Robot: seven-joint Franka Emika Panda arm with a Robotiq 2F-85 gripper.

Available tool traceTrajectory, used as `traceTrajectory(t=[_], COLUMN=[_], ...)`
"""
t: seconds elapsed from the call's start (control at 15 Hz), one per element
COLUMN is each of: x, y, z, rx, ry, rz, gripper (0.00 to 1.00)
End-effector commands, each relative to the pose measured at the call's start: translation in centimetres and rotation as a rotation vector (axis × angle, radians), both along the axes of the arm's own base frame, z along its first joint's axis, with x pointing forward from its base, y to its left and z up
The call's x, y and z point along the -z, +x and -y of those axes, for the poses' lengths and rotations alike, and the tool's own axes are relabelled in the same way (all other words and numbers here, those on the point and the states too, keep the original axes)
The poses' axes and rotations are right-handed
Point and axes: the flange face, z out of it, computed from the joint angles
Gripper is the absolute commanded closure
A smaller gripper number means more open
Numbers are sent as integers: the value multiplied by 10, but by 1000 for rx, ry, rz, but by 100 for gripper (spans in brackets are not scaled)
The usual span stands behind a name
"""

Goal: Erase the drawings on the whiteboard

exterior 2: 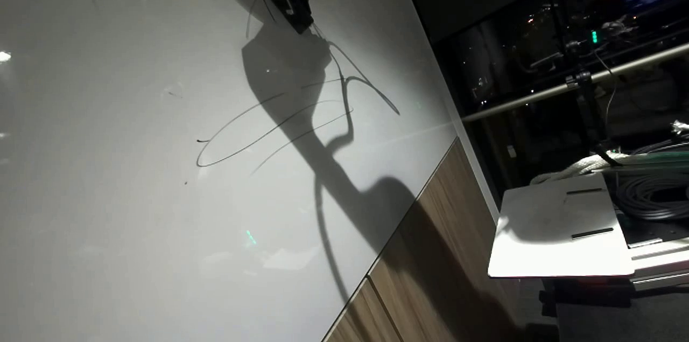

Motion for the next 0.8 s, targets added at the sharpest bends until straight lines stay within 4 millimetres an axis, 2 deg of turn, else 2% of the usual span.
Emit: traceTrajectory(t=[0.0, 0.33, 0.53, 0.73], x=[11, 24, 39, 59], y=[36, 37, 40, 47], z=[-33, -105, -150, -178], rx=[-55, -118, -166, -192], ry=[-20, -93, -125, -135], rz=[11, -49, -73, -102], gripper=[71, 71, 71, 71])
